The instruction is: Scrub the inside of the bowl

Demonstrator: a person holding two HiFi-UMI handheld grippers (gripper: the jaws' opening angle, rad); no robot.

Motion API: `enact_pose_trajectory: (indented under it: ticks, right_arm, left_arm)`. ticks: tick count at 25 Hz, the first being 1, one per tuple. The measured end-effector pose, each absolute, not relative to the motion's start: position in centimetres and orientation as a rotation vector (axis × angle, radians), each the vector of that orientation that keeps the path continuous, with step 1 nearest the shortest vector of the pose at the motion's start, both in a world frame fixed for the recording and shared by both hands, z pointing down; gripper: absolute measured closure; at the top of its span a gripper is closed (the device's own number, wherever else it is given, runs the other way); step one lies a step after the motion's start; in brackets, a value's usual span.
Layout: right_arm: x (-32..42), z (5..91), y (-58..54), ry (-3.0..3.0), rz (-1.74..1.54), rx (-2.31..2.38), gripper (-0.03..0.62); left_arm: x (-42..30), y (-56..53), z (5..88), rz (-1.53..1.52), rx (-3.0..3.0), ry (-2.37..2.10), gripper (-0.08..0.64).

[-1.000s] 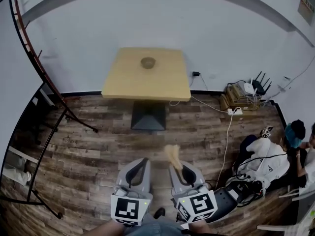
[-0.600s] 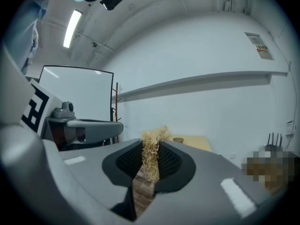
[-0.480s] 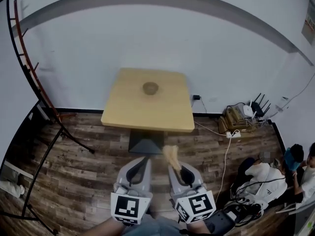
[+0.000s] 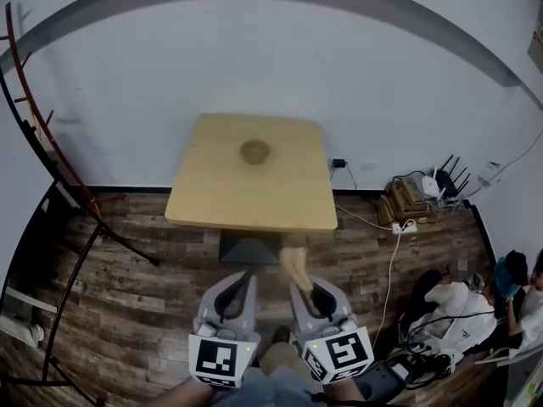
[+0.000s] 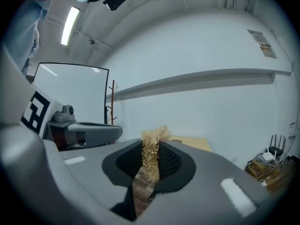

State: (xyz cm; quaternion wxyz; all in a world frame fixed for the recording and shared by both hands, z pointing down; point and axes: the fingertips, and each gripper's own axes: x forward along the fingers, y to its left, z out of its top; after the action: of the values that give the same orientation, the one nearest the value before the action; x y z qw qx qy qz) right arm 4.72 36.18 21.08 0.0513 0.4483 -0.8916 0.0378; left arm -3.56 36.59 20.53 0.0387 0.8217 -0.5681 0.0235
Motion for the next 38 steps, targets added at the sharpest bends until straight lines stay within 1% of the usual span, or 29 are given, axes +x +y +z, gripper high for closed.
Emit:
enact_pose_trajectory:
  ticks: [7,18,25,29,38]
  right_arm:
    - [6.1,23.6,30.1,-2.681,0.148,1.351,0.528]
    - [7.2,23.2,18.1,-2.767,0.246,1.298,0.528]
    - [8.4,22.3,12.7,-2.81,0.244,1.268,0.528]
    - [8.2,21.7,10.3,-2.831,0.225,1.249,0.528]
    - [4.8,21.7,6.1,-2.853,0.21,1.162,0.528]
  left_arm:
    - [-2.1,30.8,23.7,0.2,2.489,-1.719,0.54]
    - [-0.7,19.9,22.9,0.309,2.422,-1.778,0.54]
    - [0.6,15.0,21.9,0.309,2.428,-1.814,0.54]
    - [-0.2,13.0,21.4,0.297,2.41,-1.866,0.54]
    - [-3.4,9.0,21.5,0.238,2.342,-1.93,0.54]
